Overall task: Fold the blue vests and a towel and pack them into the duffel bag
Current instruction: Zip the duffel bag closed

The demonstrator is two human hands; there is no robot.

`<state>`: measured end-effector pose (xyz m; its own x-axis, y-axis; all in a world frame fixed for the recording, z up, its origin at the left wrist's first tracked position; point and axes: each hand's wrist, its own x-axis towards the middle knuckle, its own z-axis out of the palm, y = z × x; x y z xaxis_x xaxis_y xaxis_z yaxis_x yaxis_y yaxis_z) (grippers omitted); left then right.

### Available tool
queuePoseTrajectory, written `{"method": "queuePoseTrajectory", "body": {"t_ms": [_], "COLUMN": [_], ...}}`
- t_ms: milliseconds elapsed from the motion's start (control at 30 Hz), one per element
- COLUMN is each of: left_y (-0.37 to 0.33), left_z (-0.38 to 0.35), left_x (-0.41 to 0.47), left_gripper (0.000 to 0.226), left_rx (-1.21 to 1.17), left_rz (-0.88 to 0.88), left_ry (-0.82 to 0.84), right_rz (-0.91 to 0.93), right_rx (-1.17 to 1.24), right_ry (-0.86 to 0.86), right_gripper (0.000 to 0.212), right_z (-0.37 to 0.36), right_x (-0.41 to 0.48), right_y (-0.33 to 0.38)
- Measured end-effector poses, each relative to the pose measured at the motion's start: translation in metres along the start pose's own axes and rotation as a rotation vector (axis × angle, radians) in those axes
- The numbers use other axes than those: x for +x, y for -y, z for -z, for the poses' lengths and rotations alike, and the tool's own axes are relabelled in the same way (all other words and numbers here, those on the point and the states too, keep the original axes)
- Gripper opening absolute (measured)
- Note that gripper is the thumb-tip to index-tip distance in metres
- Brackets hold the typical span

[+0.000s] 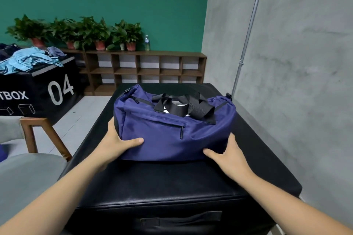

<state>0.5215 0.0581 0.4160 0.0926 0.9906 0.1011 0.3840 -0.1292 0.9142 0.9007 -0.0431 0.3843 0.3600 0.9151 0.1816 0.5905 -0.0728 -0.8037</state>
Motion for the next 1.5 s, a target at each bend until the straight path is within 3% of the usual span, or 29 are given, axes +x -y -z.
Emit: {"method": "queuePoseTrajectory", "body": {"t_ms": [233,433,767,1133,1267,1400,1500], "left_y": [0.005,0.01,0.027,0.006,-0.024,-0.062,-0.091], "left_z": [-0.016,-0.024,-0.04,0.003,0.025,0.039,0.043], "left_x": [0.016,0.049,0.104,0.086,0.073,0.063,0.066], "left_gripper": [0.12,0.122,0.113,0.114,0.111,0.079,0.084], "left_rx": [-0.022,-0.032,0.004,0.076,0.105,0.197,0.314], "left_rz": [0.038,0.03,0.075,0.016,-0.073,-0.204,-0.291], "left_ry": [-0.082,-0.083,-0.148,0.023,0.03,0.028,0.041], "right_rz": [-0.005,-0.026,-0.045,-0.068,-0.009,0.159,0.307], "right_rx": [0.132,0.138,0.197,0.116,0.043,-0.128,-0.274], "right_ry": [-0.034,-0.018,-0.017,0.138,0.155,0.119,0.135], "right_gripper": [0.09,0.083,0.092,0.097,0.094,0.096,0.087], "right_z": [-0.016,-0.025,-0.046,-0.007,0.026,0.059,0.072], "right_x": [0.023,0.073,0.13,0.111,0.099,0.097,0.103], "right_y": [0.004,0.004,-0.009,0.006,0.033,0.076,0.109]}}
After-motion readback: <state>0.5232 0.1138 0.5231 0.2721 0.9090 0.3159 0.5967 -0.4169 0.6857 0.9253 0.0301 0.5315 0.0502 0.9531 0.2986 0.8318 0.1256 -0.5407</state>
